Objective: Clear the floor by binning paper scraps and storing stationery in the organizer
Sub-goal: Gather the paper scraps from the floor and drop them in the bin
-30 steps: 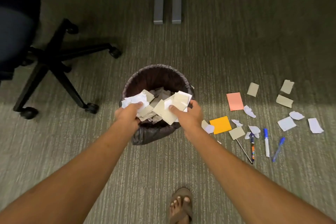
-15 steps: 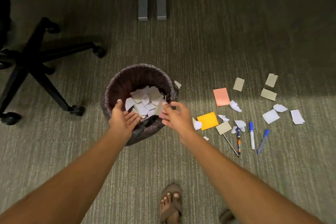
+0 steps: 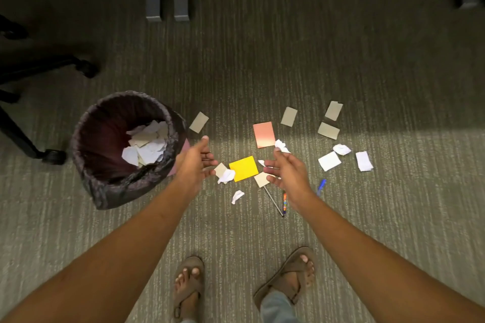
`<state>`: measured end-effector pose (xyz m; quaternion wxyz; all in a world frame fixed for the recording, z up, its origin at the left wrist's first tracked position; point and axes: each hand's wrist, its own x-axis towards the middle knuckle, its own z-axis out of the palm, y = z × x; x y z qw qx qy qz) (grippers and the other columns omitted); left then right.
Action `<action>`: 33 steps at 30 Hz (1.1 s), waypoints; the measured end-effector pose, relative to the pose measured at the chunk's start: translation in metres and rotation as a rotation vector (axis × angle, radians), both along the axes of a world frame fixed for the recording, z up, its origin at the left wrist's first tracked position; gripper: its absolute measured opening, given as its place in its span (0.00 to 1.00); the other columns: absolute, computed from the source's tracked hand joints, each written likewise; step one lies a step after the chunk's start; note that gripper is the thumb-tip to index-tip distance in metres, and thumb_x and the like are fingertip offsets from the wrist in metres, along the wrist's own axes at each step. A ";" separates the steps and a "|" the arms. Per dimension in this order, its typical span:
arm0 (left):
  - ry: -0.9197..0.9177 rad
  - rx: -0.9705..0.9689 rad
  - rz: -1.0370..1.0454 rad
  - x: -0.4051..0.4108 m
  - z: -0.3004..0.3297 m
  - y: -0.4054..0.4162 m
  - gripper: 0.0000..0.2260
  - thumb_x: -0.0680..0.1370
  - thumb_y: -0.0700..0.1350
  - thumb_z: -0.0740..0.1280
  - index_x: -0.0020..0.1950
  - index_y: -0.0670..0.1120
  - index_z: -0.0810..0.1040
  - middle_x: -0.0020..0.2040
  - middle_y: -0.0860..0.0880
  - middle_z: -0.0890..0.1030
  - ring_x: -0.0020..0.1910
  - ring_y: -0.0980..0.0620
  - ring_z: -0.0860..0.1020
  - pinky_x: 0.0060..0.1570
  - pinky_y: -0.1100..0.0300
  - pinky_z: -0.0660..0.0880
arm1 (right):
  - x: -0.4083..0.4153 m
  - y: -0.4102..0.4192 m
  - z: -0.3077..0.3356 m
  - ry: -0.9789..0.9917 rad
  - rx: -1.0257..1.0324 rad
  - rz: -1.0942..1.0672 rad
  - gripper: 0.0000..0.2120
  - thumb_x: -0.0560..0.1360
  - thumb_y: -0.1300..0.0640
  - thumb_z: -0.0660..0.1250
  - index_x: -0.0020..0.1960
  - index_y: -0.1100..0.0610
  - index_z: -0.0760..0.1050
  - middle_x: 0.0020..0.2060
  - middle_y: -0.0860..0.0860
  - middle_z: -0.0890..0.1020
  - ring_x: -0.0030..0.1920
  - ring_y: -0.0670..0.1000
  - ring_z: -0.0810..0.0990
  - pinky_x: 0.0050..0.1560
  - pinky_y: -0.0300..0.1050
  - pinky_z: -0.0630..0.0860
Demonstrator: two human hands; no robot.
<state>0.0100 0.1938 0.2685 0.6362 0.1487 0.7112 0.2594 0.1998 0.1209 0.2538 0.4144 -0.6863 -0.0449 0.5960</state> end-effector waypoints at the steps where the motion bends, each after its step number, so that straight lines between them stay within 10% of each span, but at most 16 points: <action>1: 0.000 -0.006 -0.025 0.010 -0.001 -0.001 0.13 0.77 0.52 0.67 0.37 0.45 0.73 0.32 0.47 0.75 0.28 0.52 0.76 0.26 0.61 0.70 | 0.013 -0.002 0.000 -0.008 -0.007 0.000 0.08 0.79 0.51 0.65 0.46 0.55 0.74 0.40 0.55 0.83 0.37 0.51 0.81 0.38 0.45 0.77; 18: 0.294 -0.049 -0.510 0.015 -0.078 0.024 0.08 0.76 0.47 0.69 0.42 0.44 0.73 0.38 0.44 0.79 0.32 0.50 0.77 0.27 0.61 0.71 | 0.034 0.015 -0.053 -0.109 -0.131 0.056 0.01 0.77 0.60 0.68 0.48 0.56 0.77 0.38 0.52 0.84 0.37 0.49 0.82 0.36 0.42 0.78; 22: 0.377 -0.017 -0.645 0.002 -0.118 0.031 0.10 0.74 0.49 0.71 0.37 0.46 0.74 0.40 0.43 0.83 0.39 0.44 0.80 0.42 0.51 0.78 | 0.016 0.023 -0.087 -0.221 -0.162 0.150 0.03 0.75 0.63 0.69 0.48 0.57 0.77 0.38 0.52 0.83 0.35 0.48 0.82 0.34 0.41 0.77; 33: 0.548 -0.011 -0.668 -0.027 -0.229 -0.002 0.06 0.72 0.40 0.72 0.46 0.43 0.76 0.36 0.49 0.77 0.39 0.48 0.78 0.46 0.58 0.76 | -0.035 -0.003 -0.199 -0.589 -0.081 0.914 0.05 0.72 0.58 0.68 0.46 0.50 0.80 0.40 0.47 0.84 0.40 0.53 0.83 0.42 0.48 0.80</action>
